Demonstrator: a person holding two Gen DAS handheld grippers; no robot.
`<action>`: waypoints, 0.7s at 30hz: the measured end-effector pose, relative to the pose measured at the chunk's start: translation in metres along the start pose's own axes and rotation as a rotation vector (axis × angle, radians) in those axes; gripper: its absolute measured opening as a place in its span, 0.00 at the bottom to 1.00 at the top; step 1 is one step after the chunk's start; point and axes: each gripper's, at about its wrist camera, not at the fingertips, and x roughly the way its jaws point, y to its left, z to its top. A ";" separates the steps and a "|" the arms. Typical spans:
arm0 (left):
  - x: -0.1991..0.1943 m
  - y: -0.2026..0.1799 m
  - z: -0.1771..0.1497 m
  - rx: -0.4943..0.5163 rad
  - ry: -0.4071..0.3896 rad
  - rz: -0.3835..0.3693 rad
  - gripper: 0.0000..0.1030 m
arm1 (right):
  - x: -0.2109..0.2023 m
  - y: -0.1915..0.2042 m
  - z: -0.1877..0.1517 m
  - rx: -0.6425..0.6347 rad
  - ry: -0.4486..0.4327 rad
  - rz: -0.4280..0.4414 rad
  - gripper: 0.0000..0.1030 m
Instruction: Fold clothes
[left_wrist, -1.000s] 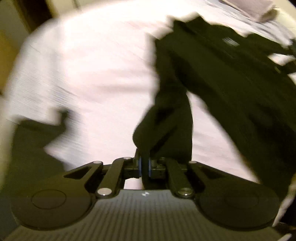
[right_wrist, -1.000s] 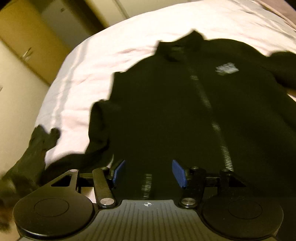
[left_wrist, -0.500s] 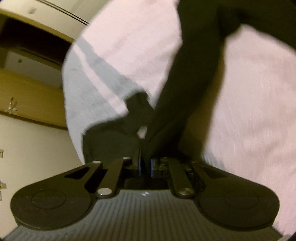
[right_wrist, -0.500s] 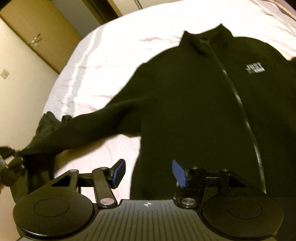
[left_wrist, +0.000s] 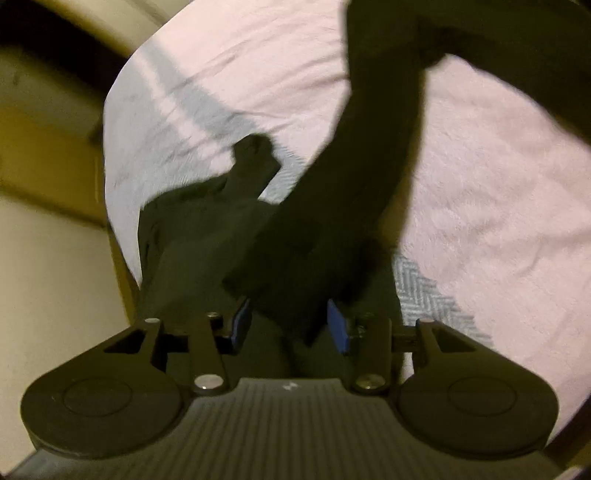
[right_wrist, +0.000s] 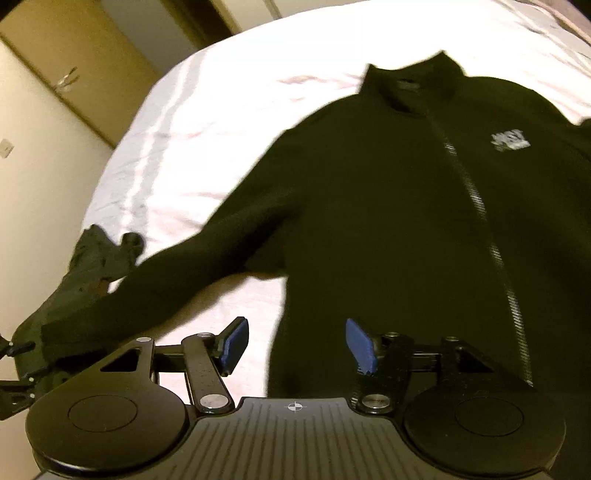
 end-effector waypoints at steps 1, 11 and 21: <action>0.004 0.008 -0.001 -0.060 0.001 -0.029 0.45 | 0.003 0.004 -0.001 -0.008 0.002 0.009 0.62; 0.041 0.086 -0.007 -0.658 0.016 -0.320 0.36 | 0.017 0.027 -0.014 -0.065 0.032 0.010 0.64; 0.024 0.097 -0.030 -0.698 -0.128 -0.228 0.01 | 0.022 0.027 -0.007 -0.064 0.037 -0.011 0.64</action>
